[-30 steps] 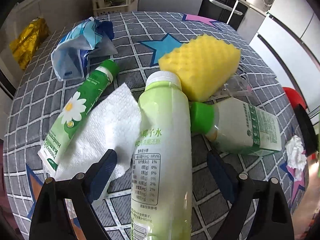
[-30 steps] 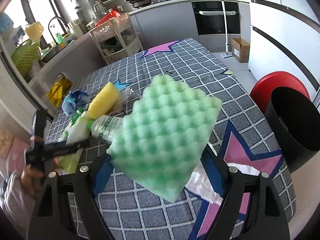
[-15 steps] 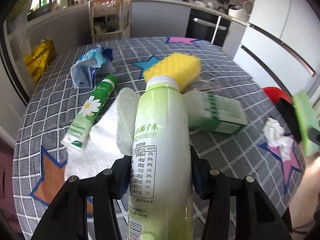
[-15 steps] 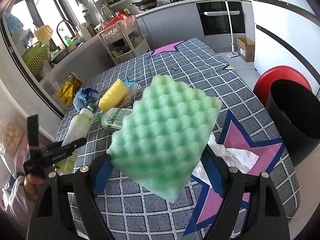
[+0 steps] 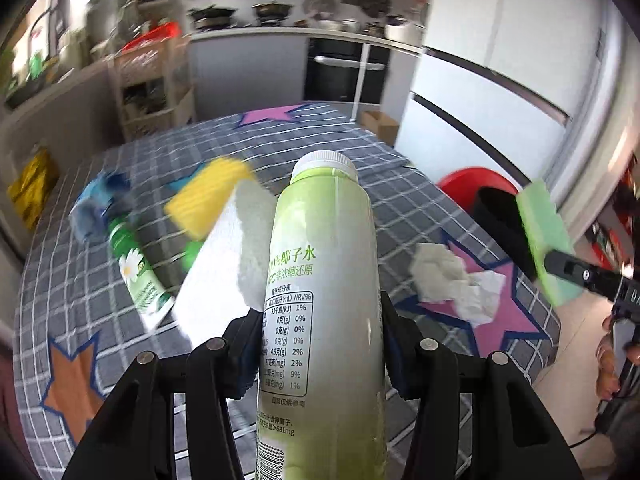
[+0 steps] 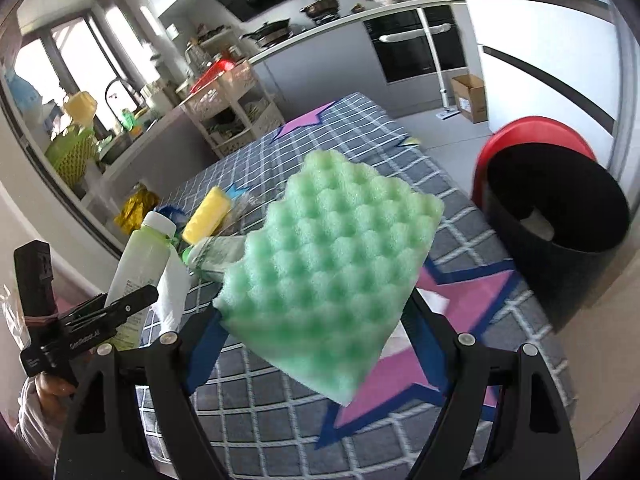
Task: Collect trash
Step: 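Carry the bottle and sponge to the black bin and open both tools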
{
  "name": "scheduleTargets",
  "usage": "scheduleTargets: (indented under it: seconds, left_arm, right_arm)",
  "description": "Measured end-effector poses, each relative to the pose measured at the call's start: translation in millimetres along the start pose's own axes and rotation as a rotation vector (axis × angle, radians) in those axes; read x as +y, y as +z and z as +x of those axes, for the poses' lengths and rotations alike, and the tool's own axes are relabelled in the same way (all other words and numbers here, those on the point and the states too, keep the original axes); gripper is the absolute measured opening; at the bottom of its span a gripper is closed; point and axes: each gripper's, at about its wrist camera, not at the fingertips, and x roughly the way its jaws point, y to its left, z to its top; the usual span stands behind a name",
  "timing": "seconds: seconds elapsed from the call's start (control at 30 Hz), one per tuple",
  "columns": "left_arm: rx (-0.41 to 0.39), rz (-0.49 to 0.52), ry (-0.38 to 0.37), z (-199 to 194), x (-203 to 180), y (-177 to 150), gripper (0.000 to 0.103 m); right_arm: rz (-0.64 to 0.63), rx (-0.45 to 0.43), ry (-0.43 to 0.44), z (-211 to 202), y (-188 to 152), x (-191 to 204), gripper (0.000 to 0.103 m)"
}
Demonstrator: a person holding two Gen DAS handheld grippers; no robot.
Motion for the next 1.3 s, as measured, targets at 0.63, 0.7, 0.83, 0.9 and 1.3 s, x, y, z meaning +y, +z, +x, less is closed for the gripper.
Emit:
scheduleTargets:
  seconds: [0.63, 0.7, 0.83, 0.9, 1.3]
  left_arm:
    - [0.070, 0.171, -0.071, 25, -89, -33, 0.103]
    - [0.077, 0.151, -0.043, 27, -82, -35, 0.103]
    - [0.107, 0.085, -0.008, 33, -60, -38, 0.103]
    - [0.119, 0.079, 0.011, 35, -54, -41, 0.103]
    - [0.151, 0.137, -0.026, 35, -72, -50, 0.103]
  right_arm:
    - [0.130, -0.015, -0.022, -24, -19, -67, 0.082]
    - [0.136, -0.009, -0.013, -20, -19, -67, 0.082]
    - [0.141, 0.000, 0.002, -17, -22, -66, 0.082]
    - [0.142, 0.005, 0.008, -15, -22, -66, 0.082]
    - [0.155, 0.009, 0.010, -16, -28, -71, 0.082]
